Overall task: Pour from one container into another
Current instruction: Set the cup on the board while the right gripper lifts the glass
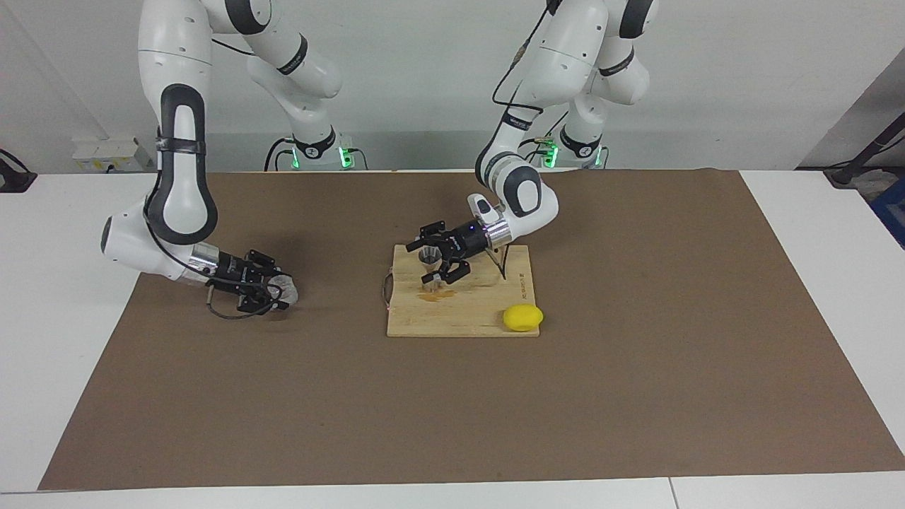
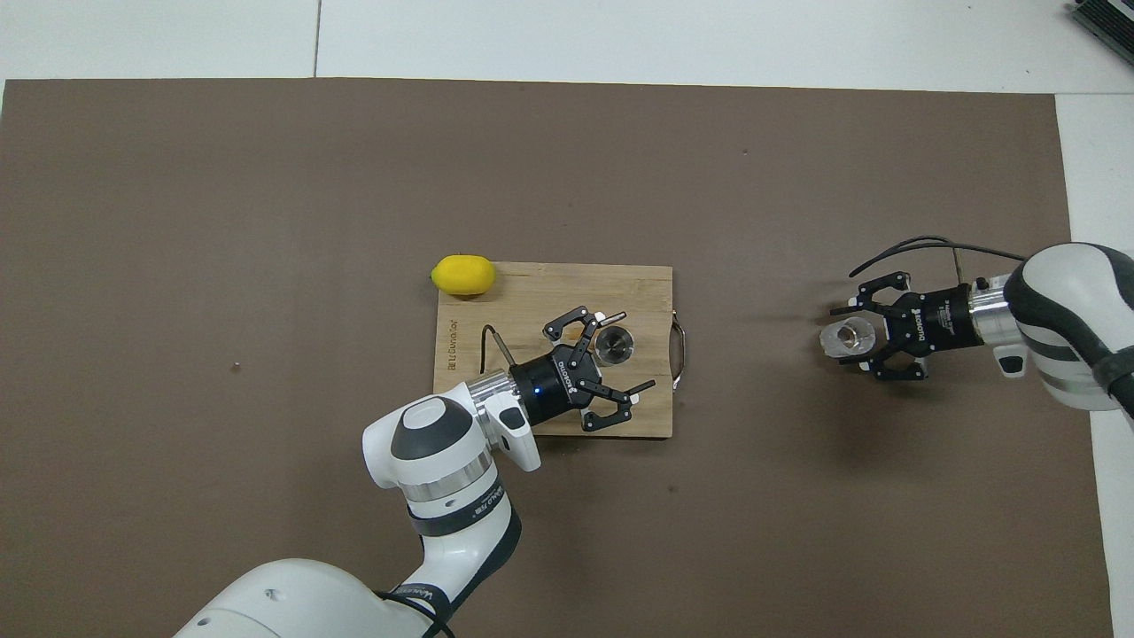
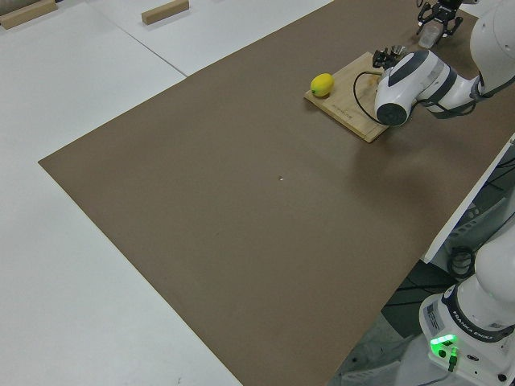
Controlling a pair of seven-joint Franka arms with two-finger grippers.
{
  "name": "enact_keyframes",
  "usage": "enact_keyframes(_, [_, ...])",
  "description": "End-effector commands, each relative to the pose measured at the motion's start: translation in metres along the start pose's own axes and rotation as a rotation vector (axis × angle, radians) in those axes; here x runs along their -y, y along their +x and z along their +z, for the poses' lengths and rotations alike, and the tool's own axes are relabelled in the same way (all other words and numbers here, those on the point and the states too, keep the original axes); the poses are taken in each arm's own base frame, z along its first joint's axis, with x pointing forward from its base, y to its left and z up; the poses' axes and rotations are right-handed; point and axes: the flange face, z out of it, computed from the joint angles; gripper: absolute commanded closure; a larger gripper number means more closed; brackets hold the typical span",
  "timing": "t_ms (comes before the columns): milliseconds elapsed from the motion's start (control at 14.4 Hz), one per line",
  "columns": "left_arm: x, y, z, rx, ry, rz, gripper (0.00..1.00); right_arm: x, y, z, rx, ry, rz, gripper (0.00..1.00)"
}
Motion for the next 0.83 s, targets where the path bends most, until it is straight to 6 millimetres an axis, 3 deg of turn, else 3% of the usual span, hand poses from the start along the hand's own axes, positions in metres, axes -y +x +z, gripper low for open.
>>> enact_keyframes(0, [-0.008,-0.004,-0.013,-0.026,0.032,0.143,0.00,-0.001,0.000,-0.001,0.012,0.031,-0.004,0.69])
enact_keyframes(139, [-0.009,-0.003,-0.016,-0.028,0.033,0.141,0.00,0.000,-0.003,-0.006,0.007,0.040,0.008,0.82])
enact_keyframes(346, [-0.011,0.001,-0.022,-0.034,0.035,0.139,0.00,0.003,-0.023,-0.022,-0.010,0.063,0.033,0.85])
enact_keyframes(762, [-0.002,0.006,-0.034,-0.053,0.056,0.137,0.00,0.020,-0.112,-0.019,-0.048,0.069,0.074,0.86])
